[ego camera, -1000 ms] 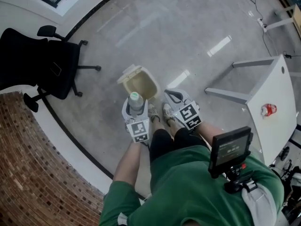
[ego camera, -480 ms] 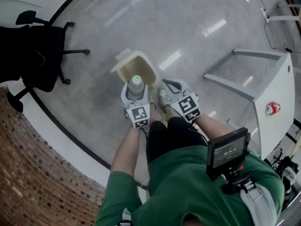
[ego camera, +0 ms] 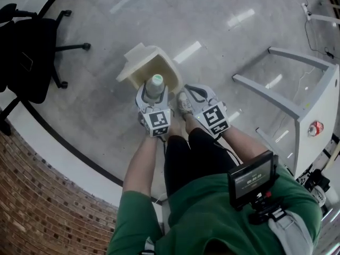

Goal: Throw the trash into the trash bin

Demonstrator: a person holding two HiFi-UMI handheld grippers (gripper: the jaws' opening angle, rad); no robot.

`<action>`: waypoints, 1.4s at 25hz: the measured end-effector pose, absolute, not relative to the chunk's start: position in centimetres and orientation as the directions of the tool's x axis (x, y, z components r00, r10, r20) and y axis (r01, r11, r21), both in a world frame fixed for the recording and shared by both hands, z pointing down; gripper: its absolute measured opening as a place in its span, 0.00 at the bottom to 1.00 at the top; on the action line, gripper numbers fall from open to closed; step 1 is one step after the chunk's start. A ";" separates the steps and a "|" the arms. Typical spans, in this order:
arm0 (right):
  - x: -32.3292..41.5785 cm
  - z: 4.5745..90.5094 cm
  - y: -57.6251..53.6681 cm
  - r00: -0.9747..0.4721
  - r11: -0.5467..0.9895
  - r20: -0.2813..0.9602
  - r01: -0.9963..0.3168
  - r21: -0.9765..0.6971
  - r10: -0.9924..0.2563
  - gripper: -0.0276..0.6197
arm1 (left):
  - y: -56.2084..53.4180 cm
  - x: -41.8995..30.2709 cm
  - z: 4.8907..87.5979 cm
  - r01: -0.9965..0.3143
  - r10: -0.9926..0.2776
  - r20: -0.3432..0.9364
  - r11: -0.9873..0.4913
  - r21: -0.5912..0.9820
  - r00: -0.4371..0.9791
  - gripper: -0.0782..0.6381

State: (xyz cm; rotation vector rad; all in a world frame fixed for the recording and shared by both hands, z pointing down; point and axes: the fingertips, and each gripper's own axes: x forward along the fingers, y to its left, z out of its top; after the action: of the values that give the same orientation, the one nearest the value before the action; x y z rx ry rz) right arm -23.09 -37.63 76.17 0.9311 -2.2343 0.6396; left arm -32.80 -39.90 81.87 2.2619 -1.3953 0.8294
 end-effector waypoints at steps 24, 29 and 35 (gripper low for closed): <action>-21.5 86.0 -35.4 -0.500 0.566 0.785 -0.789 -0.238 -0.366 0.05 | -41.6 -31.3 94.2 -0.864 -0.584 0.731 -0.503 0.015 0.353 0.58; -21.0 86.2 -35.6 -0.495 0.558 0.789 -0.794 -0.240 -0.365 0.05 | -41.7 -31.5 95.7 -0.868 -0.556 0.766 -0.496 0.007 0.324 0.58; -20.7 86.2 -35.7 -0.492 0.554 0.792 -0.797 -0.243 -0.361 0.05 | -41.5 -31.5 97.4 -0.861 -0.487 0.819 -0.508 0.018 0.304 0.58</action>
State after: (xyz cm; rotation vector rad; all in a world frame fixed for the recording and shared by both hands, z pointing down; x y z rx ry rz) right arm -20.72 -35.67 86.19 0.9268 -2.0867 0.7953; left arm -31.48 -41.48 97.39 2.1182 -1.1973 1.0888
